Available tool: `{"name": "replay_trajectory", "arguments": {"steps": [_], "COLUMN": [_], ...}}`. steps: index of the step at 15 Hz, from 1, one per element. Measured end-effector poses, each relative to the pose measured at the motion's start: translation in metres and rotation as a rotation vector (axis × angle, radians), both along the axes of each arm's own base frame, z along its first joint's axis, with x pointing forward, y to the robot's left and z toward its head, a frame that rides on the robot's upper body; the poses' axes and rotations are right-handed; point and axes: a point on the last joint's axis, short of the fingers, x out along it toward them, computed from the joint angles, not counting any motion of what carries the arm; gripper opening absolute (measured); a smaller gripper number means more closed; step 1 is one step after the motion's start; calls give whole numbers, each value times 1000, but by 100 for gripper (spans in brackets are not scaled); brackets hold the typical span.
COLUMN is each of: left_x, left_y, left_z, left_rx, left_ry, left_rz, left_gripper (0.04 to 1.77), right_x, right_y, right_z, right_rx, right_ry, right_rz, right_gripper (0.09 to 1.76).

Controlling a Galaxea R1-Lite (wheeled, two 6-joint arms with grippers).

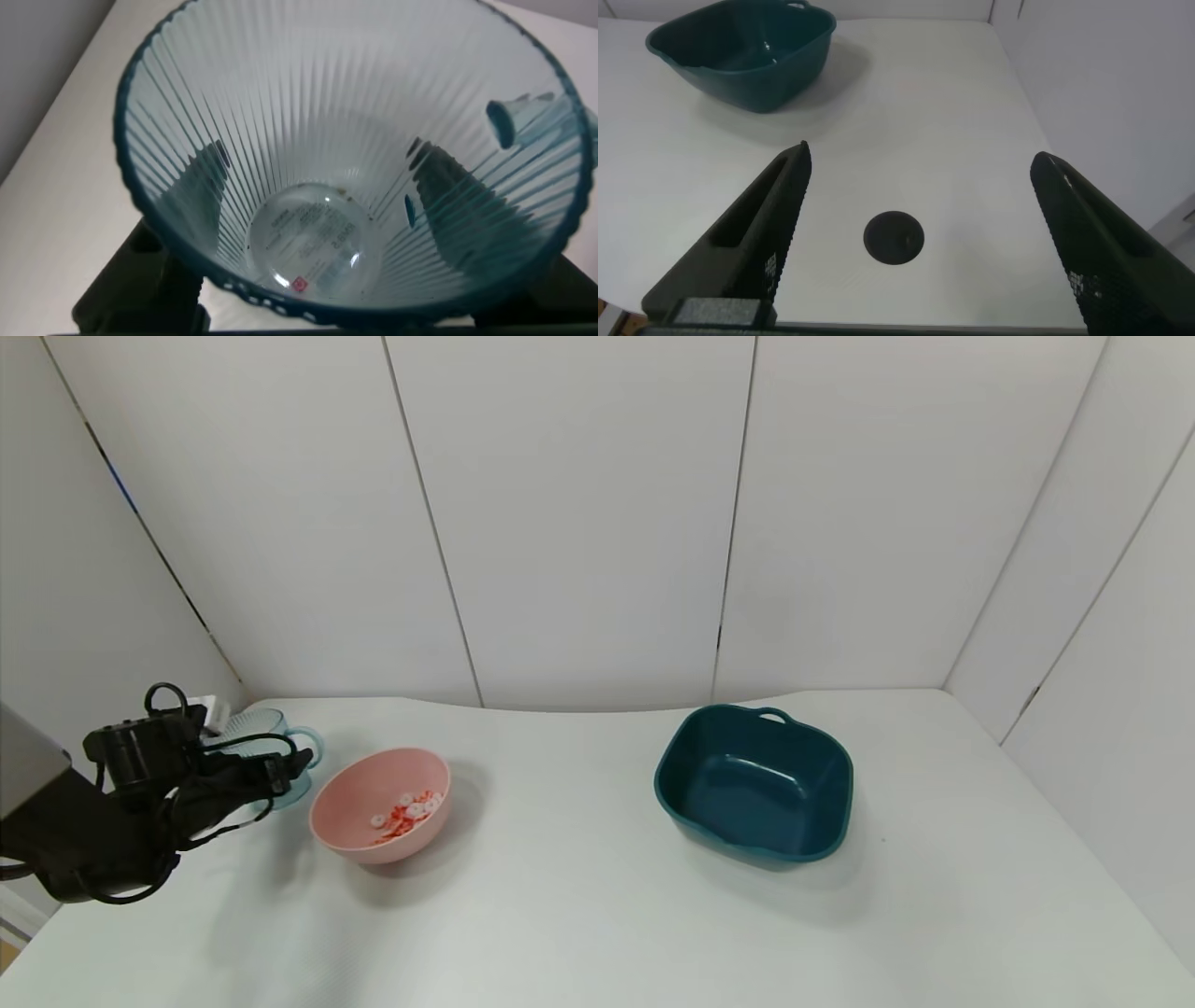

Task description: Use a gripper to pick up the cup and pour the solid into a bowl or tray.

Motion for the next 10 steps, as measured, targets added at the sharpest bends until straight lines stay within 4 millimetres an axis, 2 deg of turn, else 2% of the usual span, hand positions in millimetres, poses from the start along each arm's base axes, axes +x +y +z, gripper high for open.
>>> {"name": "replay_trajectory", "arguments": {"steps": [10], "left_x": [-7], "left_y": [-3], "left_z": [4], "left_rx": [5], "left_ry": [14], "left_rz": [-2], "left_gripper": [165], "right_x": [0], "right_y": [0], "right_z": [0], "right_rx": [0], "right_ry": [0], "right_rz": [0], "right_gripper": [171]}}
